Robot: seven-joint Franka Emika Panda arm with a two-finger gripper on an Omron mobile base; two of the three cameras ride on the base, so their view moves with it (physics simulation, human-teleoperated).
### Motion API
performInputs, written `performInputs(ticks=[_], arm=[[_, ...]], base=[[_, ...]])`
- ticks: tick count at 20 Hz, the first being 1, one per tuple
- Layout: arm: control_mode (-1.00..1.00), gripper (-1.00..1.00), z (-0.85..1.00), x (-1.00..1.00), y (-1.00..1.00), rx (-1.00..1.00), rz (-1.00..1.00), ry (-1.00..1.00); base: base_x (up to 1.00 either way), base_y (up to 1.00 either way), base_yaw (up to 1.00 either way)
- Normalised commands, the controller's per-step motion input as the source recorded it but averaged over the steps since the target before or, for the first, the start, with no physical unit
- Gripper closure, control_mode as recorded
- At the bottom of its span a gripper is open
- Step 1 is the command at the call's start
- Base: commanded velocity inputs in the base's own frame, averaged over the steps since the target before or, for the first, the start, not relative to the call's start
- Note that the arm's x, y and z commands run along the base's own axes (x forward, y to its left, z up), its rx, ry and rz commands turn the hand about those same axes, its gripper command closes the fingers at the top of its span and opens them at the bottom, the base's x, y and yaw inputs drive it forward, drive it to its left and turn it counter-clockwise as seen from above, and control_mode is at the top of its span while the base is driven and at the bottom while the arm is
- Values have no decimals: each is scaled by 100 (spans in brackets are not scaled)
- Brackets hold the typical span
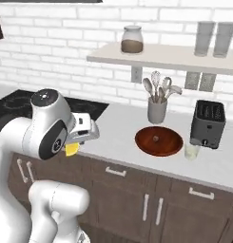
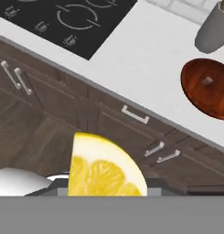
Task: Grab a lemon wedge from the fridge and one ice cube from the ice bowl, and put them in the glass of lemonade.
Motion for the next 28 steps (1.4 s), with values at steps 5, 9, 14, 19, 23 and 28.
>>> performInputs(ticks=[5, 9, 14, 19, 23, 28], arm=[[100, 100, 0, 0, 0, 0, 0, 0], [100, 100, 0, 0, 0, 0, 0, 0], [100, 100, 0, 0, 0, 0, 0, 0], [100, 100, 0, 0, 0, 0, 0, 0], [100, 100, 0, 0, 0, 0, 0, 0], [100, 100, 0, 0, 0, 0, 0, 0]], base=[[38, -16, -76], [62, -40, -62], [58, -46, -11], [36, -73, 0], [60, -10, 0], [46, 4, 1]])
